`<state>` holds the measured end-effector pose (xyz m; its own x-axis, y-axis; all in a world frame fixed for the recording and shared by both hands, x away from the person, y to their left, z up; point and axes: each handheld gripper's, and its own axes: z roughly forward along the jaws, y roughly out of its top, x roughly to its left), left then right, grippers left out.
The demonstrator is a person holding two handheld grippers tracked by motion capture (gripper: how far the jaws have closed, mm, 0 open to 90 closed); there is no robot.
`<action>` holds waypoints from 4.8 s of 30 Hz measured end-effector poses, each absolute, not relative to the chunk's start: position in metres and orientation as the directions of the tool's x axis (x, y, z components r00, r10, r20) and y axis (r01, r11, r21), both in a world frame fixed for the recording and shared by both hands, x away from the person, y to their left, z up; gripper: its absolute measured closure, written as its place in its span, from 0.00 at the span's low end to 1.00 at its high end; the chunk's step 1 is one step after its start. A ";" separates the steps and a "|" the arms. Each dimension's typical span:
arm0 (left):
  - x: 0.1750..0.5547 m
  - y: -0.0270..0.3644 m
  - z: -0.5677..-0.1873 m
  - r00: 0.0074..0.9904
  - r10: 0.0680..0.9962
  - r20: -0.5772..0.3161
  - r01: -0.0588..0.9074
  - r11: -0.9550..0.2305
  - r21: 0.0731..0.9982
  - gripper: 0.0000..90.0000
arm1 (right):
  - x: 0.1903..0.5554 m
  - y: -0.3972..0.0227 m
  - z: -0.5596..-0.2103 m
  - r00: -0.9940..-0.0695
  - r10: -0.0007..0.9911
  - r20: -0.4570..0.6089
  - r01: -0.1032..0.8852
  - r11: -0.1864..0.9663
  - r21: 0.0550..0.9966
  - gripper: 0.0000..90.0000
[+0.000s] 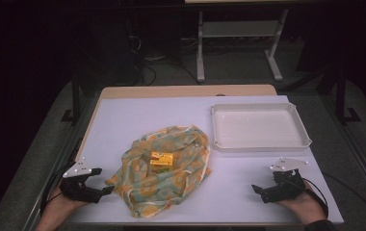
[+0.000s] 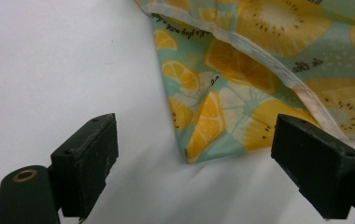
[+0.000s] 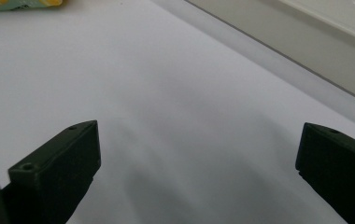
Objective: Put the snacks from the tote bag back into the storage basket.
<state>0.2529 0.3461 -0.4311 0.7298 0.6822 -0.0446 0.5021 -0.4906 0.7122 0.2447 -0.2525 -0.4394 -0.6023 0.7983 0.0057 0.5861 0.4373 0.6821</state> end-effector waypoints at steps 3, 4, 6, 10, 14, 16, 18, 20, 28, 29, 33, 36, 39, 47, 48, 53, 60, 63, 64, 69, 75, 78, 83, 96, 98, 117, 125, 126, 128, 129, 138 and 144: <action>0.253 0.347 -0.428 0.735 0.678 -0.034 0.494 -0.500 0.711 0.18 | 0.244 -0.254 -0.439 -0.606 0.795 0.004 0.581 0.440 0.685 0.00; 0.253 0.347 -0.428 0.735 0.678 -0.034 0.494 -0.500 0.711 0.18 | 0.244 -0.253 -0.439 -0.607 0.794 0.004 0.579 0.439 0.687 0.00; 0.252 0.347 -0.424 0.736 0.676 -0.038 0.491 -0.494 0.718 0.22 | 0.244 -0.253 -0.439 -0.606 0.795 0.001 0.580 0.441 0.685 0.00; 0.251 0.345 -0.418 0.739 0.672 -0.048 0.485 -0.482 0.729 0.27 | 0.244 -0.253 -0.439 -0.605 0.796 0.002 0.585 0.443 0.680 0.00; 0.250 0.343 -0.412 0.745 0.665 -0.061 0.481 -0.470 0.740 0.34 | 0.244 -0.252 -0.438 -0.602 0.799 0.000 0.586 0.441 0.680 0.00; 0.250 0.343 -0.411 0.748 0.660 -0.065 0.480 -0.471 0.740 0.35 | 0.245 -0.251 -0.438 -0.607 0.795 -0.007 0.577 0.446 0.684 0.00; 0.249 0.341 -0.409 0.749 0.659 -0.070 0.482 -0.468 0.740 0.36 | 0.245 -0.250 -0.438 -0.607 0.795 -0.005 0.581 0.448 0.680 0.00; 0.249 0.340 -0.407 0.752 0.655 -0.074 0.481 -0.470 0.740 0.37 | 0.245 -0.250 -0.439 -0.611 0.792 -0.008 0.578 0.453 0.678 0.00; 0.252 0.332 -0.394 0.767 0.637 -0.079 0.463 -0.464 0.755 0.41 | 0.245 -0.251 -0.439 -0.611 0.791 -0.015 0.573 0.456 0.681 0.00; 0.253 0.332 -0.392 0.771 0.632 -0.075 0.459 -0.472 0.753 0.41 | 0.245 -0.251 -0.439 -0.610 0.792 -0.013 0.574 0.454 0.681 0.00; 0.255 0.329 -0.384 0.776 0.625 -0.079 0.451 -0.463 0.763 0.46 | 0.244 -0.250 -0.438 -0.609 0.793 -0.010 0.578 0.453 0.679 0.00; 0.255 0.327 -0.378 0.781 0.617 -0.093 0.451 -0.456 0.767 0.54 | 0.244 -0.250 -0.438 -0.607 0.795 -0.008 0.581 0.450 0.678 0.00; 0.255 0.324 -0.371 0.787 0.609 -0.101 0.446 -0.448 0.775 0.64 | 0.244 -0.249 -0.438 -0.608 0.794 -0.006 0.583 0.451 0.676 0.00; 0.259 0.311 -0.361 0.815 0.565 -0.129 0.439 -0.457 0.773 0.93 | 0.243 -0.250 -0.437 -0.610 0.792 -0.010 0.577 0.453 0.680 0.00; 0.259 0.308 -0.360 0.818 0.559 -0.133 0.439 -0.458 0.773 0.97 | 0.243 -0.250 -0.437 -0.608 0.794 -0.008 0.580 0.451 0.678 0.00; 0.262 0.294 -0.355 0.839 0.529 -0.124 0.418 -0.482 0.770 1.00 | 0.243 -0.250 -0.438 -0.613 0.790 -0.009 0.579 0.457 0.675 0.00; 0.265 0.272 -0.353 0.869 0.482 -0.109 0.383 -0.516 0.766 1.00 | 0.243 -0.250 -0.438 -0.612 0.791 -0.004 0.585 0.456 0.671 0.00; 0.265 0.264 -0.352 0.879 0.466 -0.104 0.371 -0.529 0.763 1.00 | 0.243 -0.249 -0.438 -0.612 0.791 -0.007 0.583 0.456 0.673 0.00; 0.266 0.261 -0.352 0.881 0.461 -0.106 0.369 -0.531 0.763 1.00 | 0.243 -0.249 -0.438 -0.613 0.790 -0.008 0.582 0.458 0.672 0.00; 0.267 0.248 -0.352 0.895 0.434 -0.101 0.351 -0.548 0.759 1.00 | 0.243 -0.249 -0.438 -0.612 0.791 -0.004 0.584 0.456 0.671 0.00; 0.269 0.234 -0.352 0.908 0.407 -0.098 0.335 -0.565 0.755 1.00 | 0.243 -0.249 -0.439 -0.620 0.785 -0.004 0.585 0.466 0.664 0.00; 0.270 0.228 -0.352 0.914 0.395 -0.095 0.326 -0.575 0.750 1.00 | 0.243 -0.248 -0.439 -0.622 0.783 -0.006 0.585 0.469 0.661 0.00; 0.272 0.217 -0.353 0.919 0.382 -0.096 0.320 -0.582 0.747 1.00 | 0.243 -0.248 -0.440 -0.621 0.784 -0.009 0.590 0.475 0.653 0.00; 0.278 0.192 -0.353 0.934 0.345 -0.092 0.299 -0.613 0.731 1.00 | 0.243 -0.247 -0.440 -0.626 0.780 -0.008 0.590 0.480 0.650 0.00; 0.279 0.188 -0.353 0.934 0.345 -0.095 0.303 -0.619 0.724 1.00 | 0.243 -0.247 -0.440 -0.626 0.780 -0.006 0.588 0.477 0.653 0.00; 0.287 0.168 -0.356 0.933 0.351 -0.081 0.303 -0.643 0.704 1.00 | 0.243 -0.246 -0.440 -0.630 0.777 -0.005 0.584 0.477 0.657 0.00; 0.291 0.163 -0.355 0.930 0.359 -0.075 0.307 -0.648 0.697 1.00 | 0.244 -0.246 -0.440 -0.629 0.777 -0.005 0.584 0.477 0.657 0.00; 0.292 0.163 -0.354 0.930 0.360 -0.075 0.308 -0.651 0.694 1.00 | 0.244 -0.246 -0.440 -0.629 0.777 -0.005 0.584 0.477 0.657 0.00; 0.293 0.161 -0.354 0.928 0.365 -0.077 0.313 -0.650 0.692 1.00 | 0.244 -0.246 -0.440 -0.628 0.778 -0.004 0.586 0.476 0.656 0.00; 0.294 0.160 -0.354 0.928 0.366 -0.073 0.312 -0.651 0.693 1.00 | 0.244 -0.247 -0.440 -0.629 0.778 -0.005 0.585 0.477 0.656 0.00; 0.300 0.153 -0.352 0.924 0.377 -0.067 0.319 -0.661 0.679 1.00 | 0.244 -0.247 -0.439 -0.631 0.776 -0.006 0.584 0.480 0.654 0.00; 0.306 0.149 -0.350 0.923 0.380 -0.059 0.319 -0.670 0.670 1.00 | 0.244 -0.247 -0.439 -0.631 0.776 -0.008 0.583 0.480 0.655 0.00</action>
